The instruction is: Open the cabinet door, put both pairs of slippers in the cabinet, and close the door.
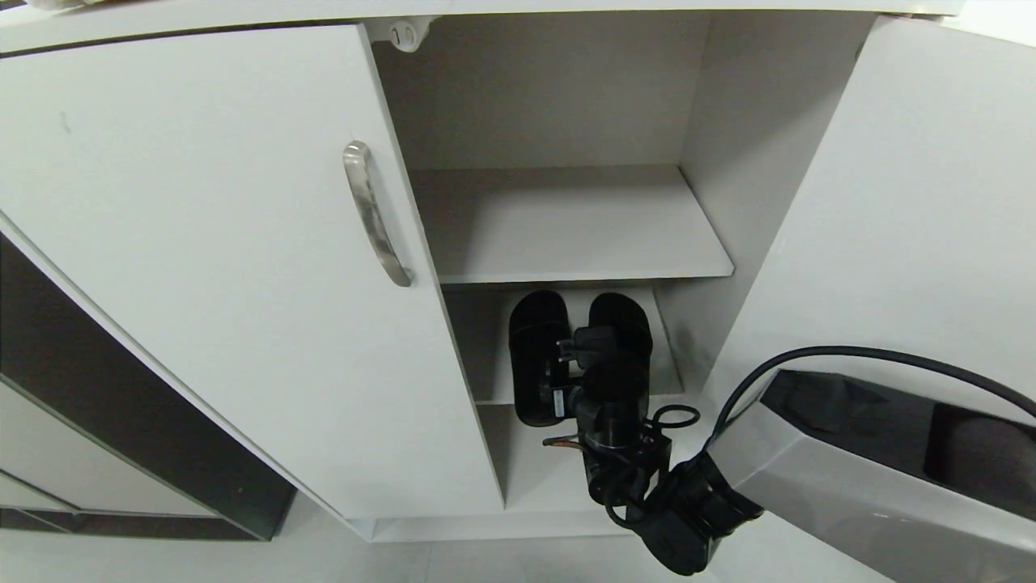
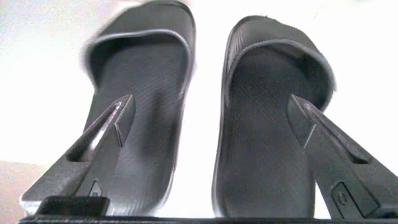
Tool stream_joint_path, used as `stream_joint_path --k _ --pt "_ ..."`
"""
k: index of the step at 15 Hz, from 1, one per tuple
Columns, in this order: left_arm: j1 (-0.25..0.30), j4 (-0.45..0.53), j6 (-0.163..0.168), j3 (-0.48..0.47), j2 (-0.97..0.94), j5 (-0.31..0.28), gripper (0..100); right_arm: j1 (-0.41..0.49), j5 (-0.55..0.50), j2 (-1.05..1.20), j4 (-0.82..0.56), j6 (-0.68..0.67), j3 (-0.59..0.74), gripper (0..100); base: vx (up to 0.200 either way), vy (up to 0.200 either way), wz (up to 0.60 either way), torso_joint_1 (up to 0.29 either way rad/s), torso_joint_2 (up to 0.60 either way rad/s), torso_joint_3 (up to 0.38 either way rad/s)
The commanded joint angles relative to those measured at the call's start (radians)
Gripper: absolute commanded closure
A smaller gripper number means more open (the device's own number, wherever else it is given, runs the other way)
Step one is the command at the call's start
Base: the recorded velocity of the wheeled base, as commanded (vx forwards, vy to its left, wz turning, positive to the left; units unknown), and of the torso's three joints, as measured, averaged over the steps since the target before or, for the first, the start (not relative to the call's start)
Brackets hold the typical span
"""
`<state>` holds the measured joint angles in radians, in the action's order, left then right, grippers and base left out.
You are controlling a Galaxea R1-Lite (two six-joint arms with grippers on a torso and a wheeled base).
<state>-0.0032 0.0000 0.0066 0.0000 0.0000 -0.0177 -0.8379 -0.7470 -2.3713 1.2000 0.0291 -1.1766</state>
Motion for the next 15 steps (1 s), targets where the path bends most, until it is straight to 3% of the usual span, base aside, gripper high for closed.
stream_joint_path --k 1,10,15 --pt "0.000 0.000 0.000 0.000 0.002 0.001 100 -0.013 0.000 0.049 0.007 0.002 0.046 0 0.000 0.000 0.00 0.000 0.00 0.000" --pt "0.000 0.000 -0.005 0.000 0.002 -0.001 100 -0.020 -0.002 0.050 0.012 0.002 0.054 0 -0.200 0.000 0.00 0.001 0.00 0.003" --pt "0.000 0.000 -0.005 0.000 0.002 -0.004 100 -0.020 -0.002 0.052 0.027 0.003 0.060 0 0.000 0.000 0.00 0.000 0.00 0.000"
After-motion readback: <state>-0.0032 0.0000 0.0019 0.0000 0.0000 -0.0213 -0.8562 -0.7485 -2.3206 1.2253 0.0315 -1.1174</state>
